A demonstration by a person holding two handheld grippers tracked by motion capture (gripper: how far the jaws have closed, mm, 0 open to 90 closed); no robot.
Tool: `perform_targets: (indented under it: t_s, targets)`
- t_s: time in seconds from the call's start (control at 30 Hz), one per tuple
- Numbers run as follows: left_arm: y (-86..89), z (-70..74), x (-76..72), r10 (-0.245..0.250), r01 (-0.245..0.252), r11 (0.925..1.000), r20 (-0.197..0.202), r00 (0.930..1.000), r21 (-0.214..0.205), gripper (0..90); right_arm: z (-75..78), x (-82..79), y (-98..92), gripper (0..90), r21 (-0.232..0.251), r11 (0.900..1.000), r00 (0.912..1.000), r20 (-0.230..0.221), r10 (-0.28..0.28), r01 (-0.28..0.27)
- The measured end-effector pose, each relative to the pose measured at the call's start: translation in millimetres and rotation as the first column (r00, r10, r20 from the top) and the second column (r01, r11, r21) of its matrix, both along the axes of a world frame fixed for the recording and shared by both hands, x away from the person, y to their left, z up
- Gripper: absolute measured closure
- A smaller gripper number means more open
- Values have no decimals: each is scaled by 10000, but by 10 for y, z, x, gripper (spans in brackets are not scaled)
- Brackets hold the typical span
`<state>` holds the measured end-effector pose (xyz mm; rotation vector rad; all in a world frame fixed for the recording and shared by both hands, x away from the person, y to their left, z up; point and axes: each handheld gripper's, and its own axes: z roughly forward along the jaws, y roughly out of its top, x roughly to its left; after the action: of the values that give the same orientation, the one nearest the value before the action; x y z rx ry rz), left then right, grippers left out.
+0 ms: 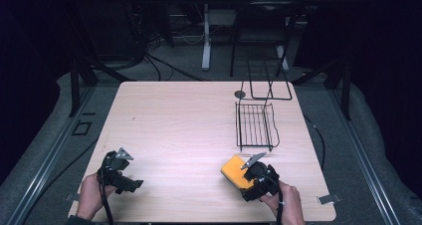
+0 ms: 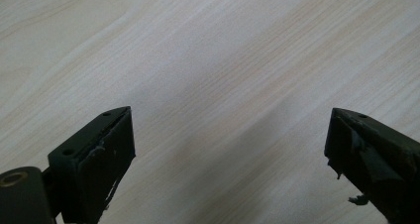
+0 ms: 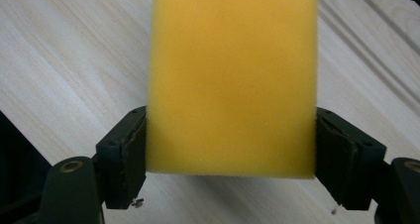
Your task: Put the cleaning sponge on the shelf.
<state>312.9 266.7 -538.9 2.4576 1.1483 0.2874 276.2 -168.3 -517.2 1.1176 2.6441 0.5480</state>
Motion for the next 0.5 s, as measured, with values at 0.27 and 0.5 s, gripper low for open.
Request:
perform_targets:
  t_s: [0.27, 0.5]
  targets:
    - [-2, -3, 2, 4, -4, 10000, 32, 10000, -23, 51, 45, 15, -127, 232, 99, 9993, 9992, 173, -369, 367]
    - [-7, -7, 4, -17, 17, 10000, 25, 10000, 17, 52, 88, 53, -186, 233, 89, 9985, 9983, 240, -540, 538]
